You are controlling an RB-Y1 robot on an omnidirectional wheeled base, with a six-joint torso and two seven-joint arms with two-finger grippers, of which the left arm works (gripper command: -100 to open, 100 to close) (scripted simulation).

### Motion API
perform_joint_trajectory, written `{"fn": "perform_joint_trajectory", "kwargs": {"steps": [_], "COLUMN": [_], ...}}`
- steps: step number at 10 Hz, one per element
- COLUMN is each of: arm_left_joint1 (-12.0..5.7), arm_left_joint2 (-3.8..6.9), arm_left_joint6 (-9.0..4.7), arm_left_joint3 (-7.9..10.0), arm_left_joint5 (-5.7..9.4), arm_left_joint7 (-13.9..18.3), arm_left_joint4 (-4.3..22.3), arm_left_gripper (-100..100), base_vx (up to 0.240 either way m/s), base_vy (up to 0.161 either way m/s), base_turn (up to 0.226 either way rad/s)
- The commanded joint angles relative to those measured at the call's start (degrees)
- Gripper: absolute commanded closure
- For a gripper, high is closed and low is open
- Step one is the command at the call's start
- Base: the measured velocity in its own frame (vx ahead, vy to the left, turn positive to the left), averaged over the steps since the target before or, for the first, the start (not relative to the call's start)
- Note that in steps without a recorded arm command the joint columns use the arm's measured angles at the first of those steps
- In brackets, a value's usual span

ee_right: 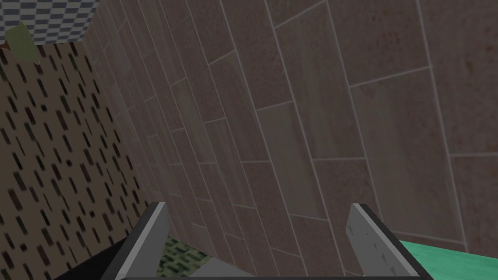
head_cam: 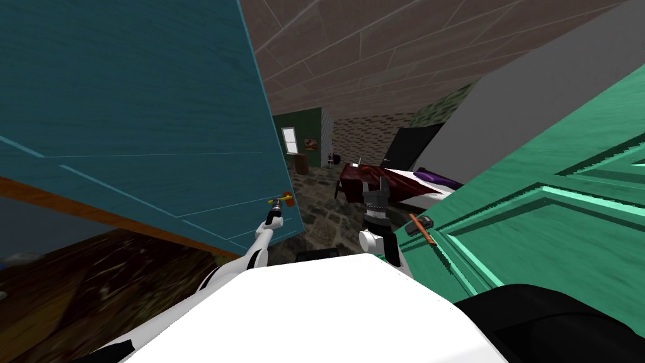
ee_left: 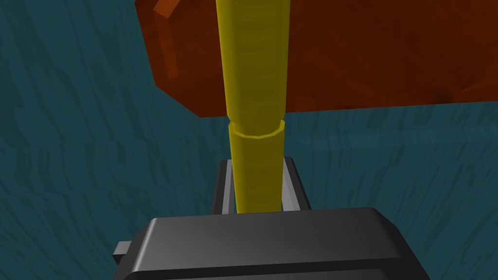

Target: Push the door open

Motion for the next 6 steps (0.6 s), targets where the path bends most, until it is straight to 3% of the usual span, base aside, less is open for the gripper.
{"fn": "perform_joint_trajectory", "kwargs": {"steps": [1,6], "arm_left_joint1": [0.06,0.53], "arm_left_joint2": [0.71,1.77], "arm_left_joint6": [-0.42,-0.39], "arm_left_joint3": [1.20,4.26], "arm_left_joint5": [0.32,1.13], "arm_left_joint7": [-0.34,-1.23], "arm_left_joint4": [0.23,0.17], "arm_left_gripper": [100,100], "base_vx": [0.175,0.191], "base_vy": [-0.065,-0.085], "base_turn": [0.064,0.064]}}
